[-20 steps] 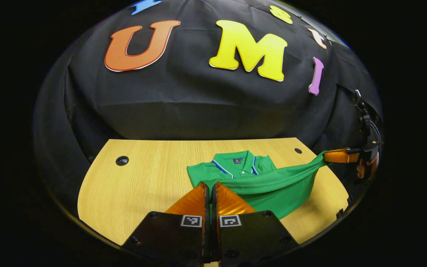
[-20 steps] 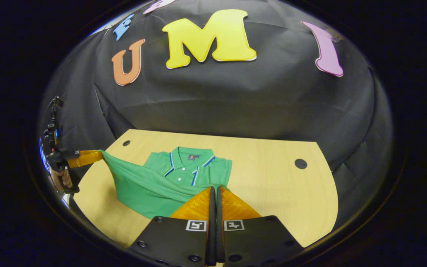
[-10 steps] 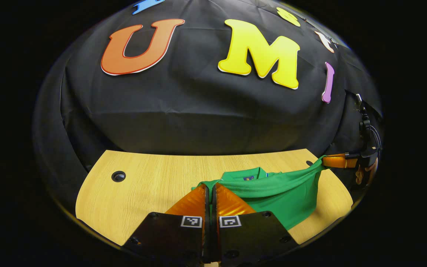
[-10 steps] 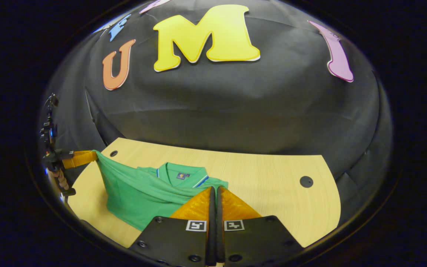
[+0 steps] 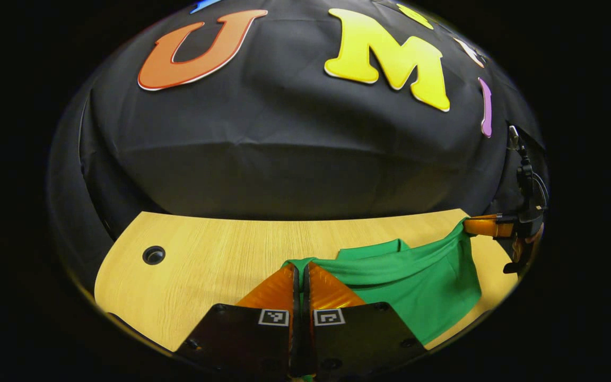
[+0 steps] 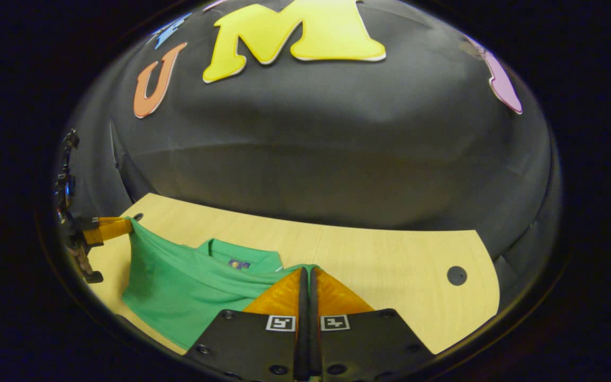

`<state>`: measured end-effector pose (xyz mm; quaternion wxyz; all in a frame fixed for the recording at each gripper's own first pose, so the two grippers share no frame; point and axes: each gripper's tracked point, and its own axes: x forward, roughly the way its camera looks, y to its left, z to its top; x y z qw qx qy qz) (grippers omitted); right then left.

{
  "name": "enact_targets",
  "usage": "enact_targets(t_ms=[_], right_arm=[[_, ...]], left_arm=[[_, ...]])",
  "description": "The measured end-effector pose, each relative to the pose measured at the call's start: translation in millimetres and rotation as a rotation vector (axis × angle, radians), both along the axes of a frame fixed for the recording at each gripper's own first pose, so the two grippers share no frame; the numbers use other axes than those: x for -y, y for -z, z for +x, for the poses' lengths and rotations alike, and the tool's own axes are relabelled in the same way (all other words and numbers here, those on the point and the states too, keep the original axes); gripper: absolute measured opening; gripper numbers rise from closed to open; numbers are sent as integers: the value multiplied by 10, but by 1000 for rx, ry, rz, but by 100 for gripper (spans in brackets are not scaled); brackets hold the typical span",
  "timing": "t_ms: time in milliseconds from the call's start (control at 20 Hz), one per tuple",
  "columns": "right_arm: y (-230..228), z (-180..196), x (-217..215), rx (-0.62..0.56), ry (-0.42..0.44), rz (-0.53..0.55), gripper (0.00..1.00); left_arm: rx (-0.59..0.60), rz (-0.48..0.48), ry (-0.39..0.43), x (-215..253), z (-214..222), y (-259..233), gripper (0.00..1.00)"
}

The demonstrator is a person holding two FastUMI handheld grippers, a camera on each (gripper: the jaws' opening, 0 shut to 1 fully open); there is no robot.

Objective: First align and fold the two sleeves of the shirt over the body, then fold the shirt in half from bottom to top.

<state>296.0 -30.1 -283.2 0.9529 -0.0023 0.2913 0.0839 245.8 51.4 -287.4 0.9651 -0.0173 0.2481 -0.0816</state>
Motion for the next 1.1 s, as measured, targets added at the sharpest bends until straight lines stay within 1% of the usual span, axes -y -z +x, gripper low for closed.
enact_targets(t_ms=[250, 350, 400, 450, 500, 550, 600, 750, 850, 950, 1000, 1050, 1100], right_arm=[[336, 134, 70, -29, 20, -51, 3], [426, 175, 101, -38, 28, -77, 7], [472, 174, 115, -48, 28, -89, 8], [510, 159, 124, -57, 31, -98, 10], [505, 142, 127, -61, 33, -101, 11], [471, 149, 124, -58, 34, -98, 17], [421, 152, 122, -49, 36, -97, 31], [162, 86, 125, -15, 49, -69, 67], [-109, -10, 162, 23, 76, -59, 92], [-459, -154, 168, 78, 97, -50, 92], [-668, -242, 164, 114, 103, -49, 96], [-893, -363, 160, 151, 104, -51, 93], [-1131, -490, 149, 190, 105, -51, 93]], left_arm=[[23, 24, -19, 18, 196, 206, 4], [27, 12, -19, 52, 235, 252, 5], [22, 8, -21, 62, 228, 281, 8], [9, 11, -27, 62, 208, 321, 8], [-4, 12, -31, 58, 182, 342, 16], [-13, 8, -36, 55, 157, 342, 23], [-17, 4, -46, 38, 136, 316, 32], [-2, 0, -100, -99, 25, 127, 100], [24, -15, -129, -167, -99, -128, 100], [70, -17, -148, -210, -233, -483, 100], [99, -14, -154, -217, -317, -694, 100], [127, -2, -156, -226, -421, -913, 100], [156, 14, -158, -231, -532, -1151, 99]])
